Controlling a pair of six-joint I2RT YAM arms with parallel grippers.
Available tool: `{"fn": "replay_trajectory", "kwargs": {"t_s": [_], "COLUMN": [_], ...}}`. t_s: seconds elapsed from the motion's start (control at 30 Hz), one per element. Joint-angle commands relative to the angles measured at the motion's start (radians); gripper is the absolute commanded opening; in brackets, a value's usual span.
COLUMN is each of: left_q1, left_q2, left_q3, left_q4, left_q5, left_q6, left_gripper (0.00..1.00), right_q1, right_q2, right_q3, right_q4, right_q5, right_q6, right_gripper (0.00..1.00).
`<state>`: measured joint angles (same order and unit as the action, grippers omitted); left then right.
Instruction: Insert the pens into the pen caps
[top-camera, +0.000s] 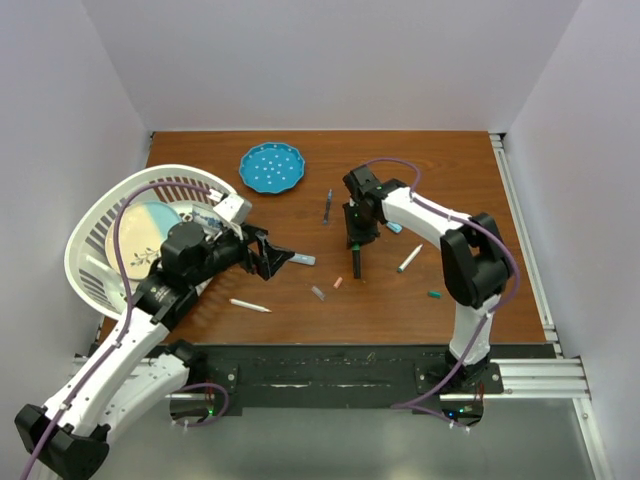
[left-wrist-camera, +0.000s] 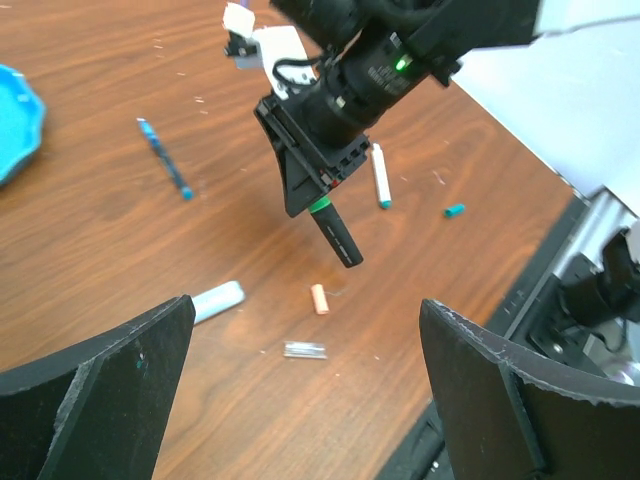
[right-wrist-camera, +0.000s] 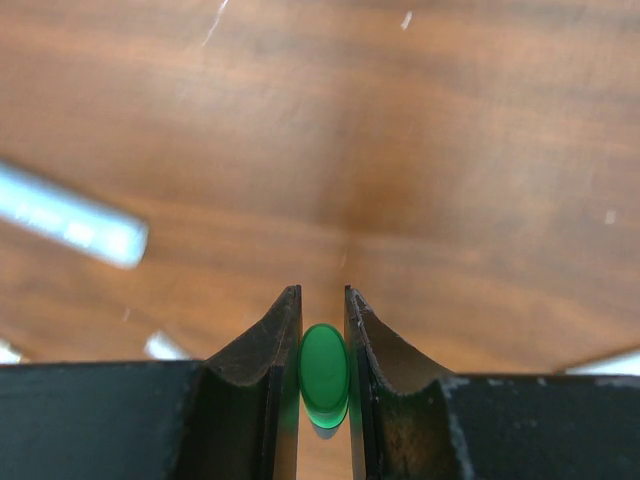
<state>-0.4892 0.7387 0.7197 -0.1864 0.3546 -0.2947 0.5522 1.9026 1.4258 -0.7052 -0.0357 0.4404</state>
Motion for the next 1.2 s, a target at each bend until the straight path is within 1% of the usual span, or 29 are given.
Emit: {"fn": "replay_trajectory", "kwargs": {"t_s": [0.0, 0.07, 0.1, 0.17, 0.23, 0.27, 0.37, 0.47, 0.53, 0.6, 0.67, 0.73, 0.83, 0.97, 1.0, 1.03, 1.17], "left_q1": [0.003, 0.003, 0.003, 0.003, 0.003, 0.003, 0.003, 0.003, 0.003, 0.003, 0.003, 0.003, 0.003, 0.003, 0.003, 0.003, 0.003], "left_q2": [-0.022, -0.028, -0.030, -0.038, -0.045, -0.048, -0.058, -0.061, -0.067, -0.084, -0.099, -0.125, -0.159, -0.209, -0.219, -0.228, -0.266], "left_q3": [-0.009, -0.008, -0.008, -0.006, -0.005, -0.006, -0.008, -0.008, -0.006, -0.008, -0.009, -0.016, -0.019, -0.020, -0.023, -0.025, -0.026], "left_q4": [-0.002, -0.008, -0.012, -0.013, -0.018, -0.018, -0.018, -0.018, -0.021, -0.019, -0.016, -0.010, -0.002, -0.007, -0.007, -0.007, -0.018], "left_q5": [-0.097, -0.109, -0.123, -0.138, -0.154, -0.157, -0.170, -0.180, -0.183, -0.178, -0.181, -0.189, -0.204, -0.273, -0.288, -0.302, -0.382], "left_q6": [0.014, 0.012, 0.015, 0.019, 0.019, 0.019, 0.017, 0.014, 0.016, 0.022, 0.025, 0.026, 0.029, 0.028, 0.028, 0.026, 0.025], "left_gripper": [1.00, 1.00, 1.00, 1.00, 1.00, 1.00, 1.00, 1.00, 1.00, 1.00, 1.00, 1.00, 0.99, 0.99, 0.99, 0.99, 0.99], "right_q1": [-0.014, -0.014, -0.017, -0.017, -0.015, -0.015, -0.017, -0.017, -0.014, 0.006, 0.044, 0.074, 0.155, 0.210, 0.219, 0.238, 0.261], "right_q2": [0.071, 0.084, 0.084, 0.093, 0.098, 0.098, 0.073, 0.038, -0.003, -0.033, -0.037, -0.024, 0.016, 0.085, 0.102, 0.133, 0.213], "right_q3": [0.073, 0.062, 0.053, 0.047, 0.047, 0.047, 0.062, 0.085, 0.088, 0.073, 0.073, 0.081, 0.114, 0.192, 0.205, 0.217, 0.284], "right_q4": [-0.040, -0.027, -0.020, -0.007, -0.010, -0.010, -0.026, -0.049, -0.014, 0.059, 0.091, 0.122, 0.139, 0.154, 0.156, 0.158, 0.141], "right_q5": [0.066, 0.100, 0.108, 0.108, 0.114, 0.114, 0.114, 0.118, 0.088, 0.005, -0.032, -0.052, -0.039, -0.070, -0.069, -0.064, -0.046], "right_q6": [-0.002, 0.007, 0.015, 0.014, 0.017, 0.011, -0.006, -0.032, -0.063, -0.147, -0.243, -0.296, -0.408, -0.434, -0.434, -0.477, -0.499], "right_gripper": [0.12, 0.15, 0.19, 0.21, 0.28, 0.34, 0.44, 0.49, 0.49, 0.50, 0.50, 0.51, 0.54, 0.57, 0.58, 0.59, 0.61]}}
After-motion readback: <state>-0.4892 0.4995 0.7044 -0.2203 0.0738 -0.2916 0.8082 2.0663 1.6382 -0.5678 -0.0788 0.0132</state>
